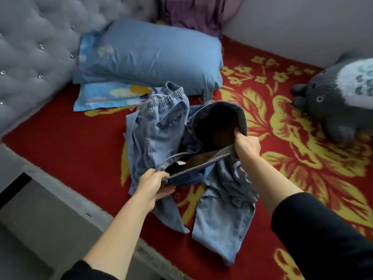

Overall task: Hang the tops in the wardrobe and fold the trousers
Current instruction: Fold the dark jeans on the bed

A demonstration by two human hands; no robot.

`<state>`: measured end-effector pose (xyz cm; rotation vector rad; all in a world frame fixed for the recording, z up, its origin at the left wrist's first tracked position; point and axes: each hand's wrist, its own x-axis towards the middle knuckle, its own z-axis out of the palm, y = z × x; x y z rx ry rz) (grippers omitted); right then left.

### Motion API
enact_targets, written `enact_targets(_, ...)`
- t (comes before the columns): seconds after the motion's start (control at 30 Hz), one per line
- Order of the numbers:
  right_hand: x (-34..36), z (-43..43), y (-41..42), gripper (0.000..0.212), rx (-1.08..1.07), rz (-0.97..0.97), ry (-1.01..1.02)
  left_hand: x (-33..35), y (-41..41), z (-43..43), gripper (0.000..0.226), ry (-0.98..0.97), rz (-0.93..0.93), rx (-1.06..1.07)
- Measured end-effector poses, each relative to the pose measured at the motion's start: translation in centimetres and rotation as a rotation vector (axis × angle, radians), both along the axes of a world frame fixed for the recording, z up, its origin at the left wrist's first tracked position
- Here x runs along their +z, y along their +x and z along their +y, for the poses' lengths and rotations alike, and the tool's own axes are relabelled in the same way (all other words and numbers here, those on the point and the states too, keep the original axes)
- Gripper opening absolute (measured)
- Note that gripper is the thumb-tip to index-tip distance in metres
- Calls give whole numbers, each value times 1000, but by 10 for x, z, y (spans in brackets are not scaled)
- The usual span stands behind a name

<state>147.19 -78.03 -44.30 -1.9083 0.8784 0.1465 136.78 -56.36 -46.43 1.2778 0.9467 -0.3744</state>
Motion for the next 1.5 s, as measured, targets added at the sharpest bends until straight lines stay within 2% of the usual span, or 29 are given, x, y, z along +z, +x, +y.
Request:
enact_targets(0.17, 85, -22, -29, 38, -140, -134, 11, 91, 22, -8, 16, 67, -285, 39)
enact_targets(0.33, 179, -47, -43, 44, -279, -325, 13, 184, 36, -28, 17, 77, -589, -64)
enact_targets(0.4, 215, -58, -49, 47, -339, -398, 26, 223, 37, -39, 21, 42, -724, -89)
enact_targets(0.5, 250, -82, -59, 42, -397, -395, 17, 282, 38, -53, 22, -20, -917, -119)
enact_targets(0.63, 263, -112, -94, 49, -483, -369, 185, 350, 32, -65, 25, -185, -1085, -225)
enact_targets(0.73, 247, -129, -118, 25, -497, -309, 310, 385, 29, -66, 26, -228, -1163, -278)
enact_targets(0.8, 234, -139, -119, 34, -521, -312, 412, 401, 31, -64, 26, -181, -1185, -303)
enact_targets(0.87, 244, -138, -116, 34, -527, -405, 516, 408, 38, -60, 26, -128, -1184, -276)
enact_targets(0.93, 280, -121, -124, 21, -540, -495, 557, 407, 49, -52, 26, -89, -1148, -208)
enact_targets(1.03, 330, -116, -126, 23, -484, -728, 602, 402, 67, -37, 26, -74, -1054, -91)
enact_targets(1.17, 377, -126, -125, 29, -373, -1037, 383, 411, 83, -43, 18, -112, -1028, -24)
enact_targets(1.27, 415, -143, -145, 44, -489, -1209, 68, 430, 85, -68, 22, -172, -1094, -123)
enact_targets(1.37, 446, -149, -180, 25, -516, -1330, -93, 455, 88, -103, 18, -135, -1190, -192)
enact_targets(1.43, 459, -153, -197, 27, -533, -1427, -144, 470, 85, -129, 17, -68, -1203, -228)
enact_targets(1.5, 460, -174, -205, 25, -540, -1378, -205, 474, 84, -156, 24, -43, -1126, -385)
